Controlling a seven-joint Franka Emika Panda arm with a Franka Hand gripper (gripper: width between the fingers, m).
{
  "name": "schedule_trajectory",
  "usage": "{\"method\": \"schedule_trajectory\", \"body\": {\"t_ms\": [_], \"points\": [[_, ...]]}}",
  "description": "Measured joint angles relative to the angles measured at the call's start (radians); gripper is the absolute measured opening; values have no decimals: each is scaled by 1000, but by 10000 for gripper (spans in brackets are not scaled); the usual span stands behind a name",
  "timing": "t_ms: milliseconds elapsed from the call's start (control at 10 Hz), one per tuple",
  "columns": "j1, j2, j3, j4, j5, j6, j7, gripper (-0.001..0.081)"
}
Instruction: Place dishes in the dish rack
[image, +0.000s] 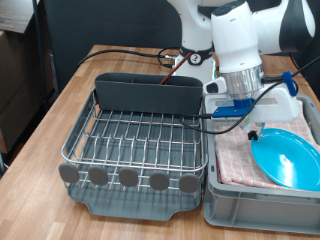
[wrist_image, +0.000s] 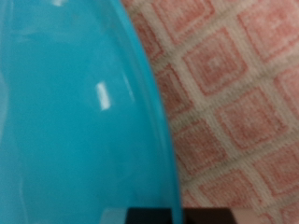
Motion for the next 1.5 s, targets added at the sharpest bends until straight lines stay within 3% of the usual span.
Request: {"method": "schedule_trajectory", "body": {"t_ms": [900,1200,1500], "points": [[2,-178,-104,10,-463,-296,262,17],[2,-216,-117,45,-528,-423,275,17],[1,-217,-122,46,-593,-421,287,17]]}}
